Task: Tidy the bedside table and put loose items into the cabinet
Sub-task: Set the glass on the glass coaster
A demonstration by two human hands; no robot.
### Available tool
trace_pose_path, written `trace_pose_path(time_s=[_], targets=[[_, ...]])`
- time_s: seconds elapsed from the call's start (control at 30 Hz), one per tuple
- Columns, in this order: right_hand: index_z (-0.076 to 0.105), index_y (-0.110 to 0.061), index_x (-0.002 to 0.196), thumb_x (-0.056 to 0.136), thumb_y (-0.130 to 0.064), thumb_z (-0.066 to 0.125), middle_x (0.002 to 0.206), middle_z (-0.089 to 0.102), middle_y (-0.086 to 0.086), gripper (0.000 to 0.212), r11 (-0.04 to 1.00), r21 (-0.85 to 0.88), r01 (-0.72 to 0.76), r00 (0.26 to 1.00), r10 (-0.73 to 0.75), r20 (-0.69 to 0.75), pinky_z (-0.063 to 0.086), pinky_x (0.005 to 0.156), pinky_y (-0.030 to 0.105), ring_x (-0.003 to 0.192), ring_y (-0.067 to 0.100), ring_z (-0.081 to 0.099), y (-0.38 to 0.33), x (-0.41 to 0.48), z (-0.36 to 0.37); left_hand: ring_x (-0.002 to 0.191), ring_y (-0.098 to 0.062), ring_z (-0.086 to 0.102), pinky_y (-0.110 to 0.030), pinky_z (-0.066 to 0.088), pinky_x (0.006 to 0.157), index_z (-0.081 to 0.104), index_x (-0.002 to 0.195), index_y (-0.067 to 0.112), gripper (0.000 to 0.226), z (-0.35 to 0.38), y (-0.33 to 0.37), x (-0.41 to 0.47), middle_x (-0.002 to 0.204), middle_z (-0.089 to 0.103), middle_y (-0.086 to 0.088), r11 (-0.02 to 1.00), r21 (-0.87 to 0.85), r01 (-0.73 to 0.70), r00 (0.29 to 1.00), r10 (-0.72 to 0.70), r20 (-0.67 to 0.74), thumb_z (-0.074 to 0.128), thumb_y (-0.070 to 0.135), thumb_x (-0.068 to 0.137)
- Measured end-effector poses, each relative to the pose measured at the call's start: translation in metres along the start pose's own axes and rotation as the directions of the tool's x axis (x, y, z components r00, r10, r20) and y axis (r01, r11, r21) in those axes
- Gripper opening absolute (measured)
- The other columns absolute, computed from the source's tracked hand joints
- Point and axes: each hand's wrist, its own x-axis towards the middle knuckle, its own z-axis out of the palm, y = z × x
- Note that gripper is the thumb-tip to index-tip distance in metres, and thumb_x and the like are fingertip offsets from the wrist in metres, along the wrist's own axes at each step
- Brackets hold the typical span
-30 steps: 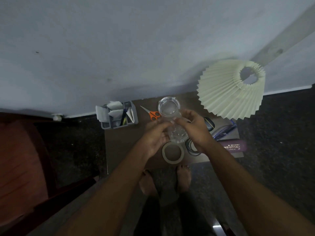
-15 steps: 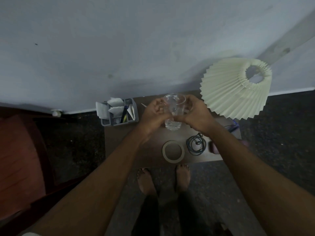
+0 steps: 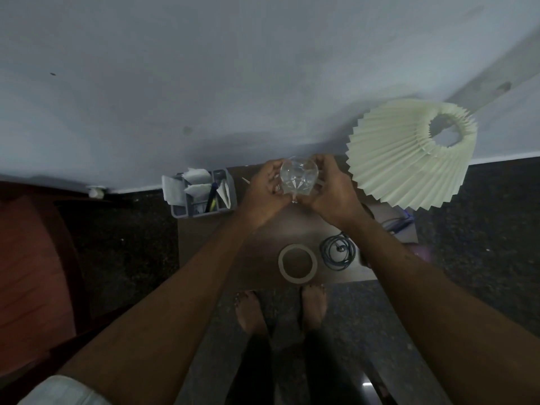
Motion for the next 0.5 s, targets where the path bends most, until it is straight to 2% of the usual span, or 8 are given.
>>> trace_pose_path(time_s=[0.1, 0.2, 0.3, 0.4, 0.5], targets=[[0.04, -0.047, 0.114, 0.061, -0.044, 0.089, 0.105, 0.061, -0.041, 0.072, 1.0, -0.016, 0.007, 1.0, -0.007, -0.019, 0.056, 0.075, 0.011, 0.097, -0.013, 0.064, 0.002, 0.001, 0.002, 0.103, -0.008, 0.065, -0.009, 0.052, 0.076, 0.049, 0.136, -0.001, 0.06, 0.002, 0.001, 0.005, 0.128, 0.061, -0.009, 0.999, -0.01, 0.041, 0.999, -0.041, -0.003, 0.067, -0.017, 0.08], [0.04, -0.05, 0.117, 0.064, -0.048, 0.085, 0.107, 0.058, -0.045, 0.07, 1.0, -0.003, 0.018, 1.0, -0.018, -0.023, 0.057, 0.078, 0.013, 0.1, -0.015, 0.063, 0.005, 0.001, 0.005, 0.072, 0.0, 0.061, -0.005, 0.043, 0.057, 0.055, 0.131, 0.001, 0.038, 0.005, -0.001, 0.013, 0.125, 0.065, -0.018, 0.995, -0.048, 0.085, 0.995, -0.087, -0.052, 0.06, 0.0, 0.093], [0.043, -0.047, 0.125, 0.069, -0.05, 0.083, 0.111, 0.057, -0.045, 0.069, 0.999, 0.033, -0.006, 0.999, 0.007, -0.034, 0.055, 0.081, 0.011, 0.107, -0.016, 0.059, 0.008, 0.002, 0.006, 0.076, -0.01, 0.06, -0.008, 0.042, 0.055, 0.057, 0.129, 0.001, 0.03, 0.006, -0.006, 0.02, 0.123, 0.066, -0.021, 0.994, -0.067, 0.089, 0.99, -0.095, -0.1, 0.052, 0.005, 0.1], [0.05, -0.025, 0.133, 0.086, -0.041, 0.073, 0.116, 0.064, -0.026, 0.055, 0.997, 0.075, -0.027, 0.999, 0.03, -0.04, 0.051, 0.082, 0.007, 0.108, -0.012, 0.061, 0.013, 0.005, 0.007, 0.068, -0.004, 0.058, -0.008, 0.042, 0.054, 0.057, 0.129, 0.001, 0.029, 0.006, -0.012, 0.025, 0.122, 0.066, -0.022, 0.994, -0.065, 0.09, 0.989, -0.097, -0.11, 0.05, 0.006, 0.101], [0.051, -0.013, 0.139, 0.101, -0.029, 0.057, 0.126, 0.066, -0.003, 0.042, 0.997, 0.065, -0.036, 0.999, 0.039, -0.034, 0.05, 0.082, 0.006, 0.11, 0.002, 0.065, 0.017, 0.01, 0.008, 0.062, 0.0, 0.059, -0.009, 0.042, 0.054, 0.057, 0.128, 0.0, 0.029, 0.005, -0.016, 0.028, 0.119, 0.067, -0.022, 0.993, -0.068, 0.095, 0.987, -0.102, -0.12, 0.049, 0.003, 0.1]])
